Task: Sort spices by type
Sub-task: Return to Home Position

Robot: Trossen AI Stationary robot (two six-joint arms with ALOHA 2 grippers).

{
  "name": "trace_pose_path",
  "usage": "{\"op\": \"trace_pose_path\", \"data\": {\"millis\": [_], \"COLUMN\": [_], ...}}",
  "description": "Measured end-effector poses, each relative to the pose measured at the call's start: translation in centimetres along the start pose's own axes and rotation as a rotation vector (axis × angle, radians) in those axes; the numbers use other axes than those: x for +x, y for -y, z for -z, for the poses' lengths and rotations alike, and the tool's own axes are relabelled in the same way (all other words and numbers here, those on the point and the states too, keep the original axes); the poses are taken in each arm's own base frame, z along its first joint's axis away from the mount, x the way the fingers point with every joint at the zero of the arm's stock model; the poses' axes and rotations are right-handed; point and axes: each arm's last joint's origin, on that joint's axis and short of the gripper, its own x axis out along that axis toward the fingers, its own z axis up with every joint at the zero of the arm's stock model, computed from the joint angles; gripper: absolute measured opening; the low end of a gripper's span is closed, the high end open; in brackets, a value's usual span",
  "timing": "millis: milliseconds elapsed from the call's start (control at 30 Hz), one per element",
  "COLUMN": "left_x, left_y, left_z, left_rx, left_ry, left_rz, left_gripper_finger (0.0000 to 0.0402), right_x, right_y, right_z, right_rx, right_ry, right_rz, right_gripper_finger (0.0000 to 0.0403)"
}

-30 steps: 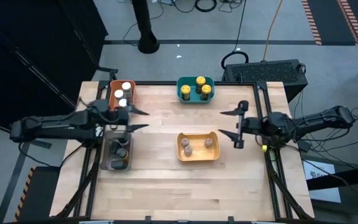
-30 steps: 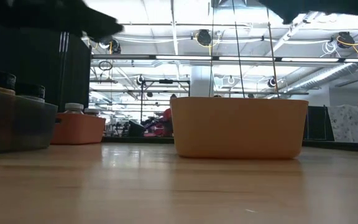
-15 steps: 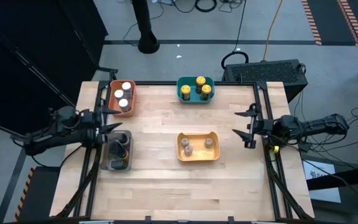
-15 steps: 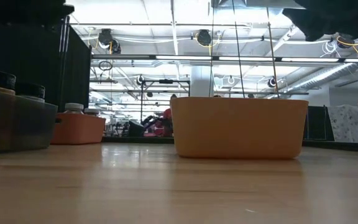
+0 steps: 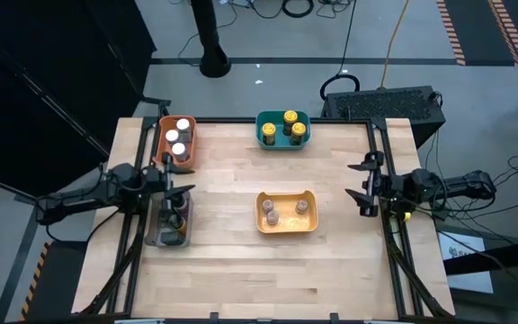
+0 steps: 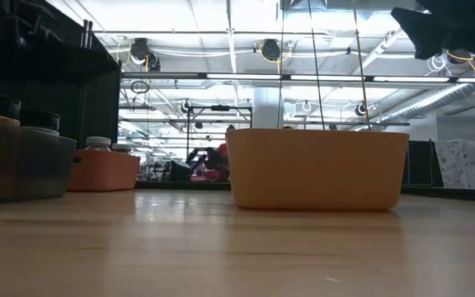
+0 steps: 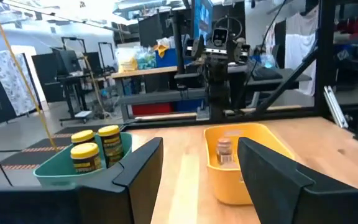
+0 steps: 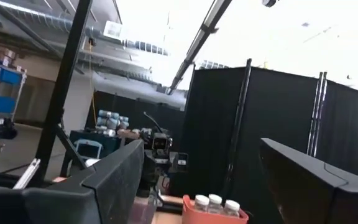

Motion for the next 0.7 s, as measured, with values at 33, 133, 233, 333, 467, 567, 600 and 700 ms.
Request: {"op": "trace_pose_path", "data": {"millis": [33, 133, 233, 333, 467, 567, 600, 700], "left_x": [0.0, 0.0, 0.01, 0.01, 0.01, 0.01, 0.01, 0.01], "left_y": [0.0, 0.0, 0.01, 0.01, 0.01, 0.01, 0.01, 0.01], "left_z": [-0.03, -0.02, 0.02, 0.01, 0.03, 0.03, 0.03, 0.03], "left_rx": [-0.004, -0.012, 0.0, -0.002, -0.002, -0.002, -0.002, -0.002], "left_ry": [0.003, 0.002, -0.001, 0.0, -0.001, -0.001, -0.001, -0.001], "left_rz": [0.0, 0.002, 0.002, 0.003, 0.003, 0.003, 0.003, 0.004], "left_gripper_finger": [0.0214, 0.0214, 0.0214, 0.0214, 0.0214, 0.0214, 0.0214, 0.0214], "right_x": [0.01, 0.01, 0.01, 0.01, 0.01, 0.0, 0.0, -0.01], "right_y": [0.01, 0.02, 0.12, 0.1, 0.04, 0.0, -0.01, -0.03], "right_z": [-0.08, -0.06, -0.01, 0.14, 0.32, 0.45, 0.49, 0.56], "right_rx": [0.001, -0.001, 0.0, -0.002, -0.006, -0.008, -0.009, -0.011], "right_ry": [0.006, 0.003, -0.011, -0.027, -0.046, -0.059, -0.063, -0.071], "right_rz": [-0.003, 0.0, 0.038, 0.04, 0.034, 0.03, 0.029, 0.026], "right_gripper_finger": [0.0299, 0.0299, 0.0299, 0.0299, 0.0299, 0.0299, 0.0299, 0.03]}}
